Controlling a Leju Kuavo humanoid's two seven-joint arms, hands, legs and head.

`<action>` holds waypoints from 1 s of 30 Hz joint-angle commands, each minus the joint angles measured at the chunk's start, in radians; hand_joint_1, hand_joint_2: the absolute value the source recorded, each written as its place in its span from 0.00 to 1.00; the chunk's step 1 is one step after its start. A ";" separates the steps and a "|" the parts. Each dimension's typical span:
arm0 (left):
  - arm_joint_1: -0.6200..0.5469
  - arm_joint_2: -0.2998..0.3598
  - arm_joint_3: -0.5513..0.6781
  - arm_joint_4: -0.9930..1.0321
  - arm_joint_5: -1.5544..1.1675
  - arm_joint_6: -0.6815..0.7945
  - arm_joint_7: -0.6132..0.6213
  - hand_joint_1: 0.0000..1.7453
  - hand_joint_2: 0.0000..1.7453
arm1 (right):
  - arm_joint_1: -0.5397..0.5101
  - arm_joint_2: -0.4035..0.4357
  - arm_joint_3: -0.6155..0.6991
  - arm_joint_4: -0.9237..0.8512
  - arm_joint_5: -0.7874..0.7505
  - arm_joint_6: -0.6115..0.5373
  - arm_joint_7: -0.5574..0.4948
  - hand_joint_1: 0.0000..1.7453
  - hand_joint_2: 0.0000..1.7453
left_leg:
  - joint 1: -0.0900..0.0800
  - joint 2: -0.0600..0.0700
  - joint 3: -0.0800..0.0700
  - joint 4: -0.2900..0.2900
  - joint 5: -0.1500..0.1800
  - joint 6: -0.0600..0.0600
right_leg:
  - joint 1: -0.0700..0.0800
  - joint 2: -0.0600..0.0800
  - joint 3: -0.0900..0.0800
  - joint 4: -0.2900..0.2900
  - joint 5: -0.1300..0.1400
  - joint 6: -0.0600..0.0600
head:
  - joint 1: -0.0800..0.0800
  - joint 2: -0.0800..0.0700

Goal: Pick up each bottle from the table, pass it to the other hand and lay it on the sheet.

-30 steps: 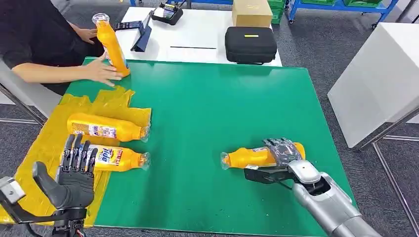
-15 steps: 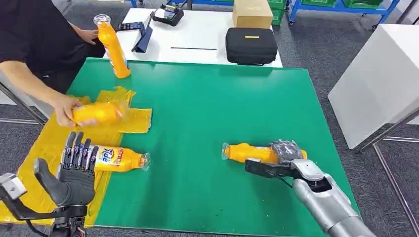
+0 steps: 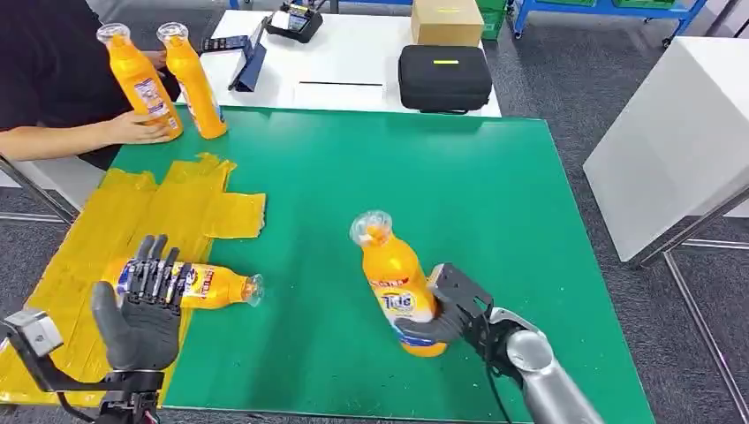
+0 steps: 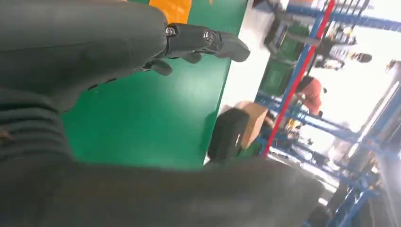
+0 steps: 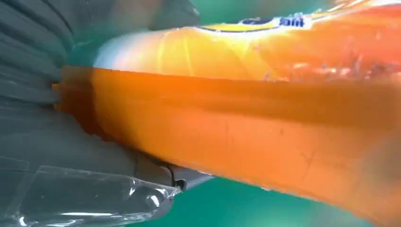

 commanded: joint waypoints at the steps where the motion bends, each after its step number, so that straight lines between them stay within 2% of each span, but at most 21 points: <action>1: -0.070 0.052 -0.143 0.064 0.012 -0.102 -0.013 0.00 1.00 | -0.145 0.045 0.176 0.012 -0.152 -0.058 -0.021 1.00 1.00 | -0.001 0.002 0.003 0.001 -0.002 0.001 | 0.000 0.003 0.001 0.001 -0.001 -0.006 | 0.001 0.000; 4: -0.108 0.041 -0.211 0.087 0.002 -0.154 -0.008 0.00 1.00 | -0.198 0.101 0.218 0.097 -0.226 -0.055 -0.025 1.00 1.00 | -0.002 0.001 0.000 0.000 0.000 0.001 | -0.001 0.001 0.000 0.000 0.000 -0.004 | 0.001 0.000; 9: -0.148 0.026 -0.236 0.109 0.002 -0.183 0.012 0.00 1.00 | -0.257 0.133 0.279 0.157 -0.236 -0.095 -0.033 1.00 1.00 | -0.002 0.001 0.001 -0.001 -0.001 0.001 | -0.001 0.001 -0.001 0.000 0.000 -0.007 | 0.001 0.000; 13: -0.151 0.024 -0.236 0.109 0.003 -0.183 0.013 0.00 1.00 | -0.259 0.137 0.281 0.156 -0.236 -0.096 -0.033 1.00 1.00 | -0.002 0.000 -0.001 -0.001 0.000 0.001 | -0.001 0.000 -0.002 0.000 0.000 -0.004 | 0.001 0.000; 18: -0.207 0.013 -0.245 0.144 -0.002 -0.201 0.013 0.00 1.00 | -0.268 0.165 0.325 0.127 -0.184 -0.150 -0.034 1.00 1.00 | -0.002 -0.001 -0.001 -0.001 0.000 0.001 | -0.001 -0.001 -0.002 0.000 -0.001 -0.004 | 0.001 0.000; 21: -0.246 -0.001 -0.237 0.127 -0.003 -0.177 0.027 0.00 1.00 | -0.277 0.198 0.355 0.090 -0.168 -0.166 0.021 1.00 1.00 | -0.002 -0.001 -0.002 0.001 0.000 0.001 | -0.001 0.000 -0.003 0.002 -0.001 -0.007 | 0.001 0.000; 30: -0.234 -0.013 -0.212 0.109 -0.004 -0.150 0.033 0.00 1.00 | -0.269 0.212 0.422 0.093 -0.085 -0.196 0.033 1.00 1.00 | -0.002 -0.001 -0.003 0.000 0.000 0.002 | -0.001 -0.002 -0.004 0.000 0.000 -0.003 | 0.001 0.000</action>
